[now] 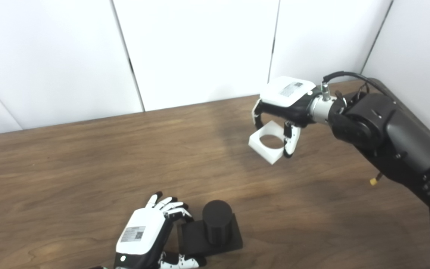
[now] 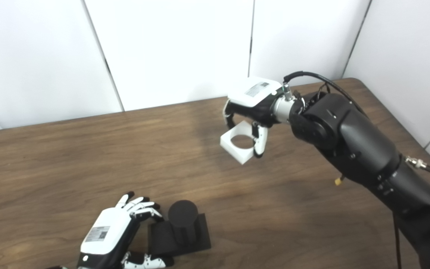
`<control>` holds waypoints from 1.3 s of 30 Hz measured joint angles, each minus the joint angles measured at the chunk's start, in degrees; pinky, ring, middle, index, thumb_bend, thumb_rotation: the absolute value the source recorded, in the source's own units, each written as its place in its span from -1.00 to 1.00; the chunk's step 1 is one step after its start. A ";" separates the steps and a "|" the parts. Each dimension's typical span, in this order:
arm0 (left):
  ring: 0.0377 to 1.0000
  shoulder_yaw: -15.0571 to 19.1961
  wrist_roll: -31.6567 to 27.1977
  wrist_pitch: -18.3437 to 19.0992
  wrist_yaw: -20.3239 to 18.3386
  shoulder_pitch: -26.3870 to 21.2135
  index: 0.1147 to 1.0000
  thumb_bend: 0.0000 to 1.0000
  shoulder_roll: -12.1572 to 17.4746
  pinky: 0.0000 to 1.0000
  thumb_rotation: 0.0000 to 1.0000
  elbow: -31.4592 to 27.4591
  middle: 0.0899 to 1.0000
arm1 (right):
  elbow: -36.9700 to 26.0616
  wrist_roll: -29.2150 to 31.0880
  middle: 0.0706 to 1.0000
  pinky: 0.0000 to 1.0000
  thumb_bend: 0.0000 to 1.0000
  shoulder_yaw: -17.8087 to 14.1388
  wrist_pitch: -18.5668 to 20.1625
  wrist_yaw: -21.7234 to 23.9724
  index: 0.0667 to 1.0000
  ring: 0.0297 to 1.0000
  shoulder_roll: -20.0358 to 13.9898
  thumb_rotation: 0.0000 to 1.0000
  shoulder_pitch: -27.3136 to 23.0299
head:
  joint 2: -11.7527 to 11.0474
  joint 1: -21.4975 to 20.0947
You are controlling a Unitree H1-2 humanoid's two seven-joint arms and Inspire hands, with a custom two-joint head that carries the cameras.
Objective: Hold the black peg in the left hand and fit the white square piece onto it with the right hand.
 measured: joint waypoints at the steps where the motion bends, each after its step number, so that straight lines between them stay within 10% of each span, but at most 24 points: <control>1: 0.79 -0.10 0.23 0.24 -0.11 -0.03 -0.15 0.01 -0.22 1.00 -0.89 0.00 0.59 | -1.26 0.04 0.48 0.83 0.05 -0.01 0.02 1.02 -0.10 0.65 0.38 -0.73 -0.32 | 0.00 0.00; 16: 0.79 -1.32 2.01 1.49 -1.85 -1.52 -0.15 0.01 -2.48 1.00 -0.88 0.80 0.57 | -13.08 5.05 0.44 0.85 0.05 -2.15 3.05 13.18 -0.11 0.62 5.60 -0.73 -5.59 | 5.27 5.71; 39: 0.81 -1.75 3.25 2.65 -3.95 -2.92 -0.15 0.00 -3.09 1.00 -0.88 0.96 0.58 | -19.62 9.58 0.42 0.79 0.05 0.10 7.40 13.86 -0.11 0.59 8.17 -0.73 -7.76 | 8.18 4.93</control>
